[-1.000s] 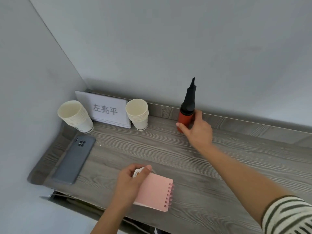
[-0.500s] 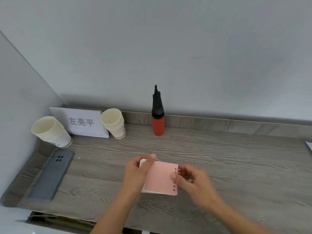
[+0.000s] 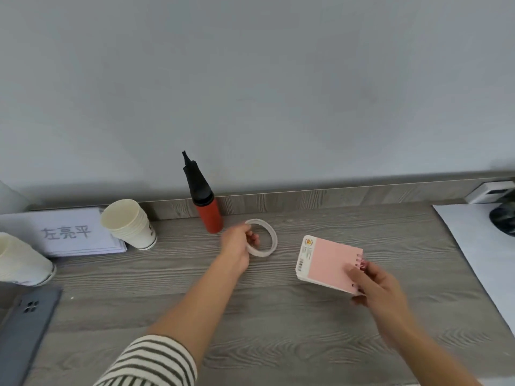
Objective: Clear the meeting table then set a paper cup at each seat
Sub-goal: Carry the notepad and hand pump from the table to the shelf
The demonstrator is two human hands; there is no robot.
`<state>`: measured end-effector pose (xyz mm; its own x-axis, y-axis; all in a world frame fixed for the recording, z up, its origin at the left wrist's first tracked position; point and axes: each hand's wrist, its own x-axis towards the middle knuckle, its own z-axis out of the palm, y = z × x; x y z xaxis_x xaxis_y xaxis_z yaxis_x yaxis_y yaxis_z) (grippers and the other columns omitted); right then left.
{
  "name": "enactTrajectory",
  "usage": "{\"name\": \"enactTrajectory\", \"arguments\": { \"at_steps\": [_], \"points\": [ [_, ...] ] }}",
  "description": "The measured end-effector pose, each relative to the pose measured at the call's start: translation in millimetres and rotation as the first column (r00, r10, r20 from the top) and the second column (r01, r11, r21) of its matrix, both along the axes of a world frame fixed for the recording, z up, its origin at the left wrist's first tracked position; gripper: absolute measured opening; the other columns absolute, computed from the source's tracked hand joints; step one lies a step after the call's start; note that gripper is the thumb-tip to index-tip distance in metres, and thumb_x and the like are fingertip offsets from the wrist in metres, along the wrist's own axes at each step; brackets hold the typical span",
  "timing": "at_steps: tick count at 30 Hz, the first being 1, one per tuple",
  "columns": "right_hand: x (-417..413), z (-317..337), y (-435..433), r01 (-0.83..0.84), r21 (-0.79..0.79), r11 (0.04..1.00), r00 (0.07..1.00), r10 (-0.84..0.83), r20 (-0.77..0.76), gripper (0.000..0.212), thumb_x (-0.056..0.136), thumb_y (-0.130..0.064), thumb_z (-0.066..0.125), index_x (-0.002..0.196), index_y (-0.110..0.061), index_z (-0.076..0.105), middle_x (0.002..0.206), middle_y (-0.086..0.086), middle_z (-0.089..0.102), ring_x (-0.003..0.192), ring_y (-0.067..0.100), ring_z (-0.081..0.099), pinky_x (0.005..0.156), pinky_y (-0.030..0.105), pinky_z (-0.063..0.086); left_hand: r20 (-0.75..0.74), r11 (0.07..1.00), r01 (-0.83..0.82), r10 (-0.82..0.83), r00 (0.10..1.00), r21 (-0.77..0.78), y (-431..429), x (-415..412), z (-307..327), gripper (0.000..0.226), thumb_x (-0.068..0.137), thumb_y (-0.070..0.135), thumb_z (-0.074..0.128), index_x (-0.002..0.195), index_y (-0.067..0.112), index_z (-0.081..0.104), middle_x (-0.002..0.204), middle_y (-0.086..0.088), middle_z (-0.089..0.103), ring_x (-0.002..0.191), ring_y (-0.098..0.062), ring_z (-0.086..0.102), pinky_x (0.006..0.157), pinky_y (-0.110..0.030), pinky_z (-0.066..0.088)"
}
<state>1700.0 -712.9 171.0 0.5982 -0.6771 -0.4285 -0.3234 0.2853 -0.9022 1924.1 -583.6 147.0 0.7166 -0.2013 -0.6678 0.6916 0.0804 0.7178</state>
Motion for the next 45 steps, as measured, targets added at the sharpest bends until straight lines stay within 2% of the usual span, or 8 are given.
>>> {"name": "enactTrajectory", "arguments": {
  "at_steps": [7,11,16,22,26,33,39,45],
  "points": [
    [4,-11,-39,-0.028,-0.051,0.998,0.994,0.023,-0.105,0.015,0.095,-0.016,0.057,0.104,-0.01,0.068,0.076,-0.001,0.065,0.066,0.012,0.056,0.046,0.023,0.047,0.467,0.662,0.084,-0.607,0.643,0.745,-1,-19,-14,0.054,0.088,0.02,0.063,0.139,0.01,0.048,0.142,-0.014,0.039,0.129,-0.032,0.042,0.112,-0.042,0.035],
    [54,-12,-60,-0.122,-0.128,0.984,0.985,0.104,-0.136,0.026,0.097,-0.021,0.055,0.118,-0.008,0.062,0.083,0.001,0.065,0.069,0.014,0.059,0.052,0.026,0.049,0.485,0.471,-0.118,-0.857,0.172,0.874,21,-45,-33,0.032,0.081,0.023,0.073,0.112,0.018,0.069,0.133,-0.014,0.053,0.123,-0.032,0.049,0.1,-0.045,0.045],
    [114,-21,-66,-0.283,-0.27,0.92,0.948,0.226,-0.223,0.046,0.093,-0.023,0.061,0.135,-0.009,0.048,0.116,0.008,0.065,0.096,0.023,0.063,0.075,0.04,0.057,0.449,0.439,-0.142,-0.893,0.042,0.887,25,-40,-51,0.021,0.076,0.007,0.075,0.097,0.013,0.075,0.102,-0.011,0.064,0.094,-0.029,0.061,0.077,-0.042,0.056],
    [98,-45,-53,-0.633,-0.733,0.249,0.773,0.26,-0.579,0.052,0.089,-0.03,0.061,0.14,-0.023,0.048,0.144,0.008,0.045,0.13,0.03,0.041,0.099,0.047,0.046,0.423,0.417,-0.178,-0.906,-0.008,0.891,21,-18,-47,0.029,0.069,0.001,0.078,0.095,0.014,0.076,0.086,-0.007,0.064,0.08,-0.028,0.062,0.066,-0.037,0.053],
    [98,-64,-49,-0.658,-0.752,0.048,0.736,0.254,-0.628,0.036,0.083,-0.027,0.071,0.118,-0.027,0.068,0.133,0.009,0.061,0.125,0.033,0.053,0.089,0.049,0.052,0.411,0.411,-0.205,-0.91,-0.042,0.888,20,-12,-46,0.031,0.065,0.002,0.081,0.093,0.015,0.076,0.083,-0.005,0.065,0.078,-0.026,0.063,0.065,-0.037,0.051],
    [102,-64,-51,-0.637,-0.77,0.033,0.759,0.2,-0.62,0.036,0.079,-0.023,0.074,0.114,-0.029,0.07,0.128,0.007,0.065,0.119,0.033,0.057,0.082,0.046,0.053,0.371,0.368,-0.19,-0.929,-0.022,0.91,20,-12,-45,0.025,0.071,0.005,0.078,0.093,0.015,0.076,0.084,-0.004,0.065,0.08,-0.025,0.064,0.068,-0.037,0.051],
    [101,-50,-46,-0.709,-0.694,0.127,0.7,0.251,-0.669,0.04,0.093,-0.031,0.052,0.133,-0.03,0.056,0.15,0.001,0.043,0.141,0.027,0.031,0.106,0.047,0.036,0.376,0.374,-0.092,-0.927,0.001,0.923,27,-12,-26,0.027,0.085,0.009,0.062,0.112,0.01,0.067,0.109,-0.008,0.062,0.102,-0.027,0.058,0.085,-0.04,0.054],
    [55,-6,-16,-0.63,-0.519,0.577,0.774,0.412,-0.481,0.032,0.091,-0.03,0.063,0.121,-0.018,0.067,0.114,-0.001,0.071,0.102,0.015,0.065,0.096,0.037,0.051,0.359,0.368,0.297,-0.929,0.085,0.881,48,-26,9,0.028,0.092,0.028,0.06,0.119,0.018,0.064,0.104,0.0,0.067,0.091,-0.015,0.062,0.086,-0.034,0.052]
  ]
}}
